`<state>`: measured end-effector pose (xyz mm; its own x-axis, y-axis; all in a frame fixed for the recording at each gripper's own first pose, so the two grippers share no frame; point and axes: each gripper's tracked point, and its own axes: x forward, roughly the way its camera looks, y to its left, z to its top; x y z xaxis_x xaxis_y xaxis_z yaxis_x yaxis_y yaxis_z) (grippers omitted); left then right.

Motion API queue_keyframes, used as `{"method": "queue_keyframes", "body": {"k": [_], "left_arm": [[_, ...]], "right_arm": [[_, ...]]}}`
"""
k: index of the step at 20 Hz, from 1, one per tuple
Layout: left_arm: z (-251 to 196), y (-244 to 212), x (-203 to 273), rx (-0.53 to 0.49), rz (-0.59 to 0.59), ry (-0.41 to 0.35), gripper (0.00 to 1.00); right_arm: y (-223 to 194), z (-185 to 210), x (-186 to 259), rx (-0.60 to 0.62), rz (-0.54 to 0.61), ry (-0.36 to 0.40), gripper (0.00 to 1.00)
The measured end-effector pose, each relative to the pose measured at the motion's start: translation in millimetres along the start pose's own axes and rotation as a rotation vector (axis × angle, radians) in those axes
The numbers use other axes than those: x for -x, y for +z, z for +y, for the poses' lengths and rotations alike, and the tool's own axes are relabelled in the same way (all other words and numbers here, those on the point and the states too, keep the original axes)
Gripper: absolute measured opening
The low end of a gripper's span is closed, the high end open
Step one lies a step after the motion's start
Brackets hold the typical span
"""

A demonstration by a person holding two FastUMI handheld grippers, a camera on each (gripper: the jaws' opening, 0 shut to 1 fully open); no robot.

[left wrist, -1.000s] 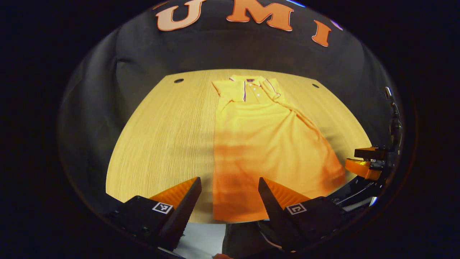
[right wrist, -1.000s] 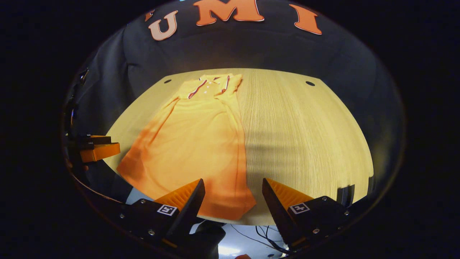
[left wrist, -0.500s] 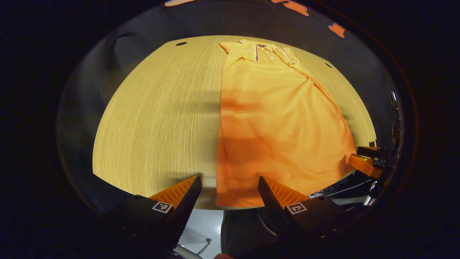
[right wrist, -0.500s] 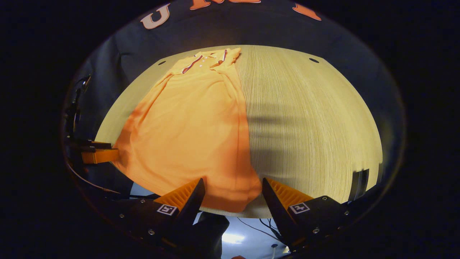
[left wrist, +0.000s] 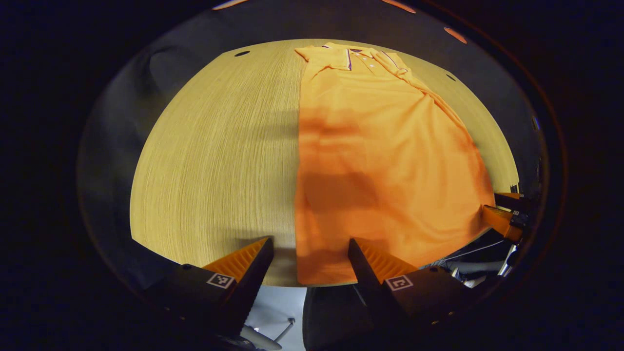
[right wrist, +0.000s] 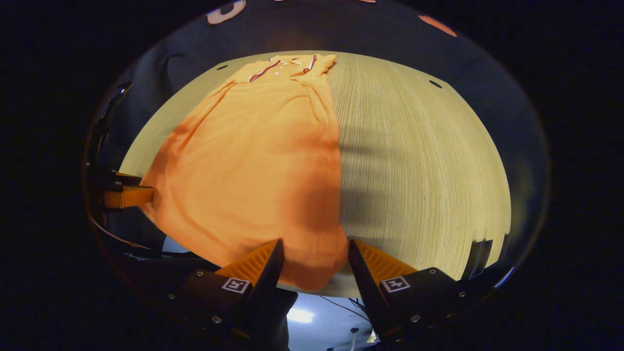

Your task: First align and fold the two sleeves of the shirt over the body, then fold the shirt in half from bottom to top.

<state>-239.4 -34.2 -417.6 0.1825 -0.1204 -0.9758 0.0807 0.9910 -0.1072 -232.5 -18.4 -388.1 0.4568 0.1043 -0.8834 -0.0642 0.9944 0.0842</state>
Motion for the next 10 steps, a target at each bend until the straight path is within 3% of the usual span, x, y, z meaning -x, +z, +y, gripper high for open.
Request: {"method": "queue_keyframes", "body": {"k": [1, 2, 3, 4, 5, 6, 7, 8, 9, 10], "left_arm": [[-2, -2, 1, 0.0, -0.001, -0.002, 0.92], [-8, 0, 0, -0.021, 0.001, -0.012, 0.82], [-14, 0, 1, -0.041, 0.003, -0.025, 0.66], [-21, 0, 0, -0.044, 0.0, -0.051, 0.5], [-25, 0, 0, -0.04, 0.003, -0.062, 0.28], [-30, 0, -5, -0.046, -0.004, -0.073, 0.06], [-31, -2, 1, -0.039, -0.004, -0.093, 0.05], [-35, -2, 2, -0.043, -0.001, -0.12, 0.04], [-35, 1, 5, -0.024, -0.025, -0.129, 0.04], [-35, 4, 9, -0.02, -0.036, -0.145, 0.03]], "right_arm": [[2, 5, -1, 0.0, 0.006, 0.021, 0.68], [4, 6, -1, -0.031, -0.001, 0.039, 0.55], [6, 9, -2, -0.09, -0.008, 0.073, 0.33], [4, 21, 2, -0.14, 0.007, 0.159, 0.22], [0, 33, 0, -0.192, 0.021, 0.23, 0.14], [-7, 38, 1, -0.243, 0.014, 0.265, 0.13], [5, 37, 3, -0.294, -0.007, 0.295, 0.04], [3, 42, 5, -0.306, 0.0, 0.336, 0.06], [9, 43, 0, -0.334, -0.027, 0.329, 0.05], [15, 52, 5, -0.328, -0.026, 0.388, 0.06]]}}
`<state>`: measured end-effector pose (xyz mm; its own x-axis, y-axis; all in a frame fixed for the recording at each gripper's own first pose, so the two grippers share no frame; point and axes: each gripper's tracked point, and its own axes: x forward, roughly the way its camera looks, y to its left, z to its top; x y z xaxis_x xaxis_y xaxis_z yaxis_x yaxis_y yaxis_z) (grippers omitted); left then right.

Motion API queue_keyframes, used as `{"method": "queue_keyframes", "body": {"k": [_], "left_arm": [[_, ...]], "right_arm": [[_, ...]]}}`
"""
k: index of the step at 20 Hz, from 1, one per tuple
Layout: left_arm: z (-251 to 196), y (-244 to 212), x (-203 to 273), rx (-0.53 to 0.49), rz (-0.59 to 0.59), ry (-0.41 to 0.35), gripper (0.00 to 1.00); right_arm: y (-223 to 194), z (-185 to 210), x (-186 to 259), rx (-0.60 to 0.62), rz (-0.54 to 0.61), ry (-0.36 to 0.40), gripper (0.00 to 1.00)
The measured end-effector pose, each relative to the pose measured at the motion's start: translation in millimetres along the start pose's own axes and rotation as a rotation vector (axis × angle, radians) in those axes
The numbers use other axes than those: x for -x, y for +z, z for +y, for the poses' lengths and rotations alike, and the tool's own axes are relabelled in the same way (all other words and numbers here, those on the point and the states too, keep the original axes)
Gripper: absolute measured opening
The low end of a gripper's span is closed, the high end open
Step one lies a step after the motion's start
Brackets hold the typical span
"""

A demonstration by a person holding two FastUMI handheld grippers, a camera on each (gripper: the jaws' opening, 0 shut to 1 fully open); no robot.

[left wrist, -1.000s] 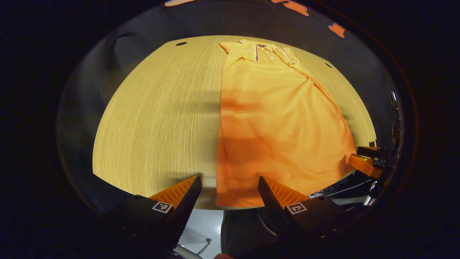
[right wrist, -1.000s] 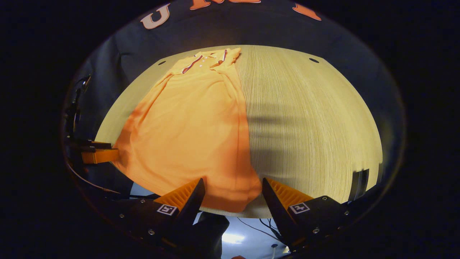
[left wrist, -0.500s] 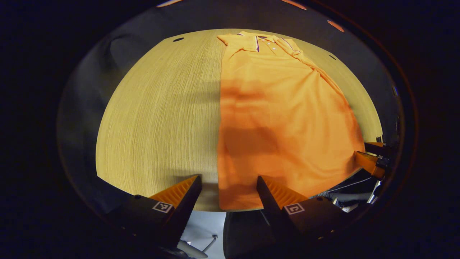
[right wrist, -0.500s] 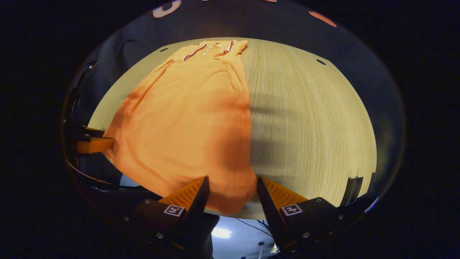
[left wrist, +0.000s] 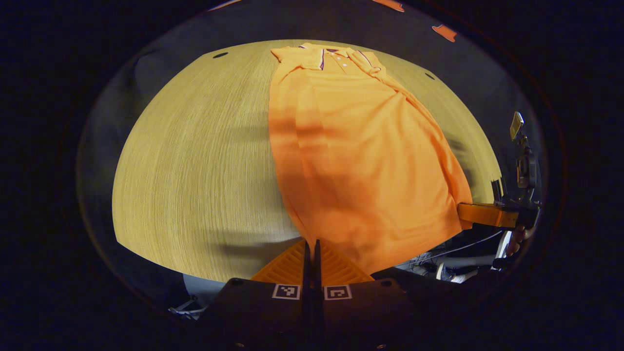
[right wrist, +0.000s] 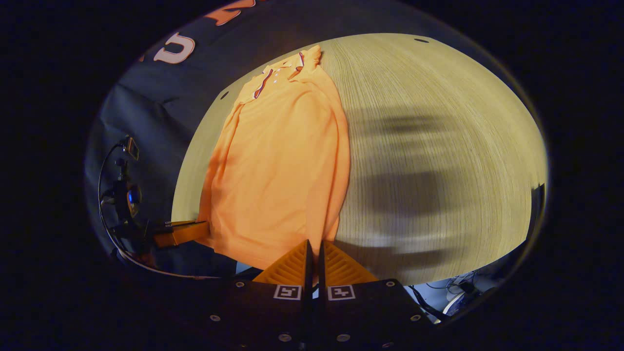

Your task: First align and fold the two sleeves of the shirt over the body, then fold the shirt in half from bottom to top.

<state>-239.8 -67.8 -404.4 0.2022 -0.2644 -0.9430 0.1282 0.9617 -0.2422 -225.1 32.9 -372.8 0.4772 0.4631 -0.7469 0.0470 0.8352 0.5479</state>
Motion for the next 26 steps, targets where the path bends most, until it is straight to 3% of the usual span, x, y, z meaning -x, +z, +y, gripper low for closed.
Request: {"method": "queue_keyframes", "body": {"k": [7, 13, 18, 26], "left_arm": [[0, 59, 26, 0.012, -0.132, -0.03, 0.04], [4, 122, 49, 0.023, -0.248, -0.065, 0.03], [6, 175, 57, -0.008, -0.334, -0.075, 0.04], [18, 258, 63, -0.023, -0.426, -0.097, 0.04]], "right_arm": [[39, 37, 11, 0.038, -0.081, 0.111, 0.05], [102, 56, 29, 0.018, -0.215, 0.195, 0.05], [144, 61, 50, 0.034, -0.304, 0.209, 0.05], [235, 76, 48, 0.044, -0.389, 0.192, 0.05]]}}
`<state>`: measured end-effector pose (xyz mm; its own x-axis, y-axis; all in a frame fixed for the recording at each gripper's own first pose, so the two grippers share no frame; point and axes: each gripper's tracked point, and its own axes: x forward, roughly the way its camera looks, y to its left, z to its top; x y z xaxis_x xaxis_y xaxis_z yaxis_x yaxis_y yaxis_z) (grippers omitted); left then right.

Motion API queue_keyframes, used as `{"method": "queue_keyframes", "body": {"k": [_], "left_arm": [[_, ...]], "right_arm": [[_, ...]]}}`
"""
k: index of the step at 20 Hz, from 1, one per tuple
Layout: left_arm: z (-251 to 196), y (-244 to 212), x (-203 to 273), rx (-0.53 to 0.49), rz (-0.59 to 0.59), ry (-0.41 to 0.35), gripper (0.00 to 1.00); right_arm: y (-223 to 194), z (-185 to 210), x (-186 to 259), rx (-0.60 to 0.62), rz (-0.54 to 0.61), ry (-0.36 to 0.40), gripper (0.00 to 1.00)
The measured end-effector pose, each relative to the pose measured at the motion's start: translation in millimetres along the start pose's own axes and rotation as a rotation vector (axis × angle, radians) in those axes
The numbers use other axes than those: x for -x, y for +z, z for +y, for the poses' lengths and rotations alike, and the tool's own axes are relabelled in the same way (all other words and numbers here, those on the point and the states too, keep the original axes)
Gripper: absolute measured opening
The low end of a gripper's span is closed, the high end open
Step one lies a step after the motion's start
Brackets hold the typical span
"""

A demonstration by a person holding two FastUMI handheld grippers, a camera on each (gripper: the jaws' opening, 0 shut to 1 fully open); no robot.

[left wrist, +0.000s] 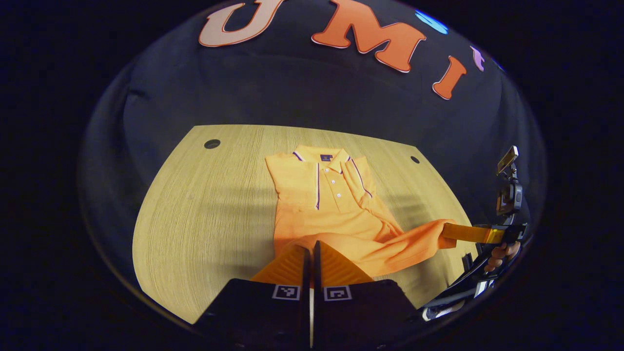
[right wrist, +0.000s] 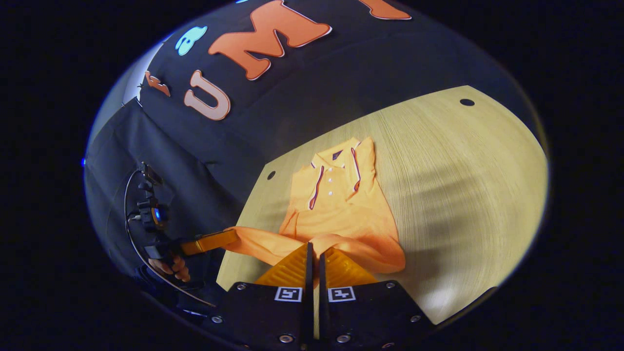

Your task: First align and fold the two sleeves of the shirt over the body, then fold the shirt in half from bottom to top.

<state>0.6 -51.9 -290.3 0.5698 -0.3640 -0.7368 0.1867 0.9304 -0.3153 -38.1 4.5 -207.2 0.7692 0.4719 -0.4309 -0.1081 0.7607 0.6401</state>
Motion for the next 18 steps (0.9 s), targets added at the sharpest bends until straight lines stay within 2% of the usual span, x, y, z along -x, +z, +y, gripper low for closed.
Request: {"method": "queue_keyframes", "body": {"k": [7, 18], "left_arm": [[20, 68, -33, -0.022, -0.049, -0.016, 0.03], [54, 149, -110, 0.045, -0.069, -0.018, 0.03]], "right_arm": [[72, 10, -41, 0.051, -0.046, -0.026, 0.05], [149, -1, -123, 0.072, -0.028, -0.091, 0.05]]}}
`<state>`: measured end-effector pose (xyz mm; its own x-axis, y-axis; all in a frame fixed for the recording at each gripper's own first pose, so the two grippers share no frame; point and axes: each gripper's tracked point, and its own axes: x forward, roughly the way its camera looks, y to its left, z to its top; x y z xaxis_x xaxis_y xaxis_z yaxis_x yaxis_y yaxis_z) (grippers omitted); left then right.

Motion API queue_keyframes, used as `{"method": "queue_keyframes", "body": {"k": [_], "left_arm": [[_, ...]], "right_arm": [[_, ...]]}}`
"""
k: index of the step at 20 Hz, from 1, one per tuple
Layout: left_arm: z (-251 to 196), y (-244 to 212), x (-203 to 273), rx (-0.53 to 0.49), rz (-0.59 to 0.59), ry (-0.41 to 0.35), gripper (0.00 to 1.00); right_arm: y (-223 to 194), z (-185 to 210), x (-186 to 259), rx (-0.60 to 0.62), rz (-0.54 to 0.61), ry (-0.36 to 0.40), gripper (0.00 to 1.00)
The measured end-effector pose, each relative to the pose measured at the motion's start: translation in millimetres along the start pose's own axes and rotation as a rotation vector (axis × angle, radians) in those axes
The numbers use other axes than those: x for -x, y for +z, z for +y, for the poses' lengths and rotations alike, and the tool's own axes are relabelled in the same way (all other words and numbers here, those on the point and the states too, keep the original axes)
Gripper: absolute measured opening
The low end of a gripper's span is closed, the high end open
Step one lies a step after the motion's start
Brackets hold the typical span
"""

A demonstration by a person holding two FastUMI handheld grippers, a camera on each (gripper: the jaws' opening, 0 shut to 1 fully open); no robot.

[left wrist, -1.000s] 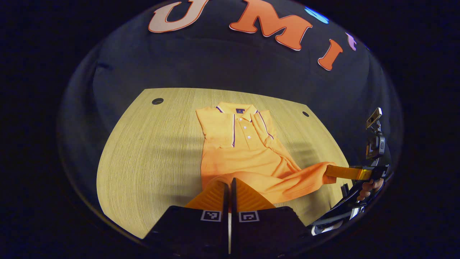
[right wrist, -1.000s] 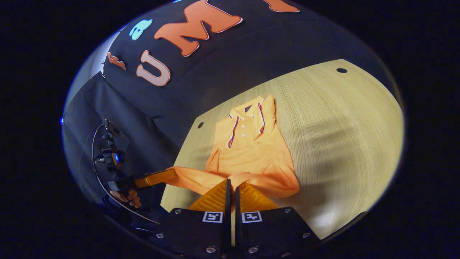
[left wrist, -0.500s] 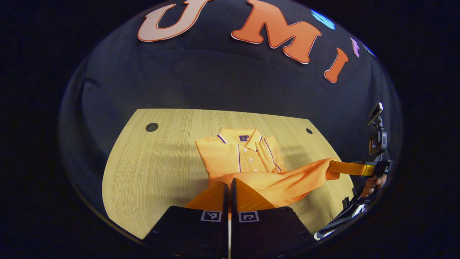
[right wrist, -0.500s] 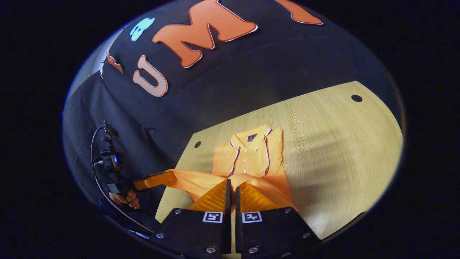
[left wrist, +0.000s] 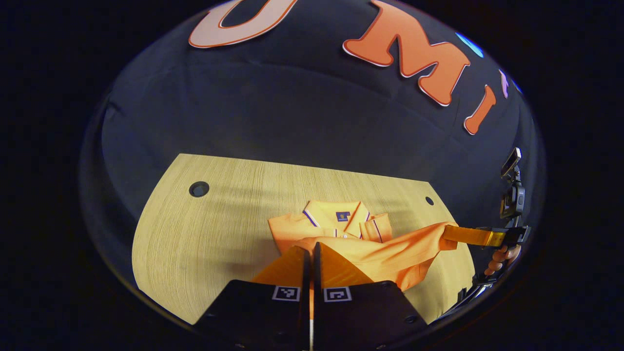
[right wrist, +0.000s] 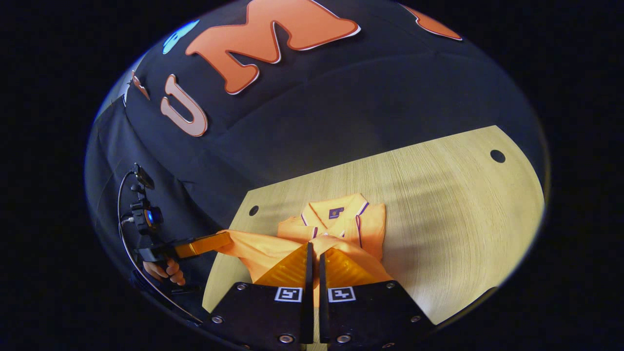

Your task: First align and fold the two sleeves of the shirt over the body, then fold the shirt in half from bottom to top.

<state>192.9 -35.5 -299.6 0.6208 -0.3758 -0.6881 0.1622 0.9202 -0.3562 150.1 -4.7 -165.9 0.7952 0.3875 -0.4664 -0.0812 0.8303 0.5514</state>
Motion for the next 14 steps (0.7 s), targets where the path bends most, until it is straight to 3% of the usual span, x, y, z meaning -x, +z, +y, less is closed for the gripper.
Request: {"method": "queue_keyframes", "body": {"k": [7, 12, 13, 14], "left_arm": [[23, 18, -69, -0.007, 0.042, 0.007, 0.03], [49, 26, -107, 0.007, 0.053, 0.067, 0.04], [53, 30, -114, 0.013, 0.044, 0.067, 0.07], [58, 34, -115, 0.012, 0.03, 0.085, 0.24]], "right_arm": [[24, -27, -67, 0.003, 0.062, -0.069, 0.05], [37, -61, -113, -0.074, 0.087, -0.156, 0.05], [42, -69, -114, -0.119, 0.091, -0.173, 0.07], [43, -70, -117, -0.159, 0.085, -0.17, 0.1]]}}
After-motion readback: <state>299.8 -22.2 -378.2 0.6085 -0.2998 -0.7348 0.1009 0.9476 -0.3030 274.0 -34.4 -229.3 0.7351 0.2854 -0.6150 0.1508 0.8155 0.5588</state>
